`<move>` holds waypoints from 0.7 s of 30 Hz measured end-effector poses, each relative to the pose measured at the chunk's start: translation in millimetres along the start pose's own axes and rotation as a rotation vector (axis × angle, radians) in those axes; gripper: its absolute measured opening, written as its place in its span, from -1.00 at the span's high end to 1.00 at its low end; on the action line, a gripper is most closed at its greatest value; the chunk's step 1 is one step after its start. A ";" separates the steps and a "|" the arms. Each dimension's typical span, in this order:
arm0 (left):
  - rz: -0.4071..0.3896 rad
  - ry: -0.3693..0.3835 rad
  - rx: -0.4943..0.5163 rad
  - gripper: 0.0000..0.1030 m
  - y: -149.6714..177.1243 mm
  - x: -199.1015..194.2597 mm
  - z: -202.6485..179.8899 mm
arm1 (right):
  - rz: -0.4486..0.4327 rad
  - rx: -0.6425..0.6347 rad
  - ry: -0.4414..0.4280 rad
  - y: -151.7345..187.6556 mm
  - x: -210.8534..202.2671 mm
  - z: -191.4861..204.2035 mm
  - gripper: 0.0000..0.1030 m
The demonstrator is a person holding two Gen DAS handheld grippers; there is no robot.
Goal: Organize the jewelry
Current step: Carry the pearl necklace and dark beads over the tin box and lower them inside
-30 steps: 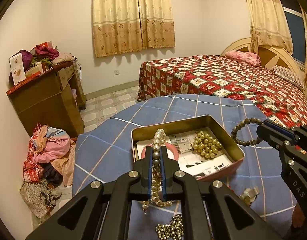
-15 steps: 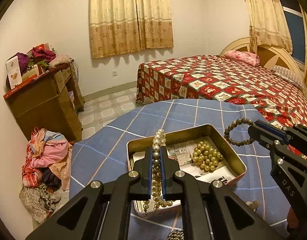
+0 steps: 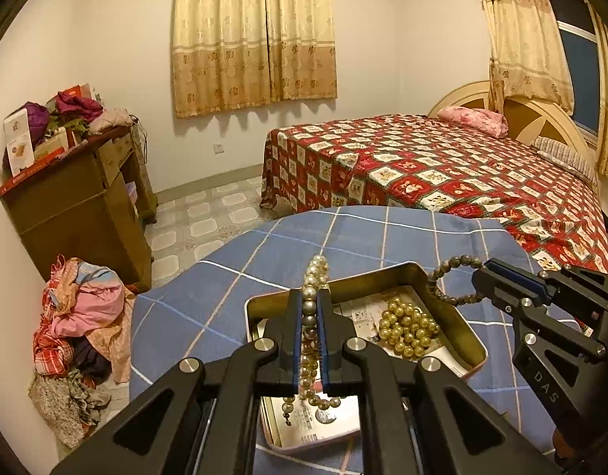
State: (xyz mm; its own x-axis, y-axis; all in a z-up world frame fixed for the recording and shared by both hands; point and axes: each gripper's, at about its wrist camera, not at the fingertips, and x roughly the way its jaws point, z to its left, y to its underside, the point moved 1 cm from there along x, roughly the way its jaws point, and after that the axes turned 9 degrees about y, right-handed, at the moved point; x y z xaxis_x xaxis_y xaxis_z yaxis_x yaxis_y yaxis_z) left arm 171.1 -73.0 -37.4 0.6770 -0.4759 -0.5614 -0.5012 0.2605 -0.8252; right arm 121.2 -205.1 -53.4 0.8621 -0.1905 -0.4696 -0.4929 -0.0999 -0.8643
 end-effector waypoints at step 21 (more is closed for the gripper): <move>0.124 -0.058 0.065 0.87 22.8 48.7 2.1 | 0.122 -0.058 -0.002 11.8 40.9 18.0 0.78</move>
State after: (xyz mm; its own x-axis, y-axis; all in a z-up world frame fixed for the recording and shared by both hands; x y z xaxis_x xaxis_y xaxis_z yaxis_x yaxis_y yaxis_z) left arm 193.7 -88.5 -83.7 0.6430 -0.3877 -0.6605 -0.5484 0.3689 -0.7504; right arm 152.8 -196.5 -86.1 0.7957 -0.2025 -0.5708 -0.5998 -0.1327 -0.7891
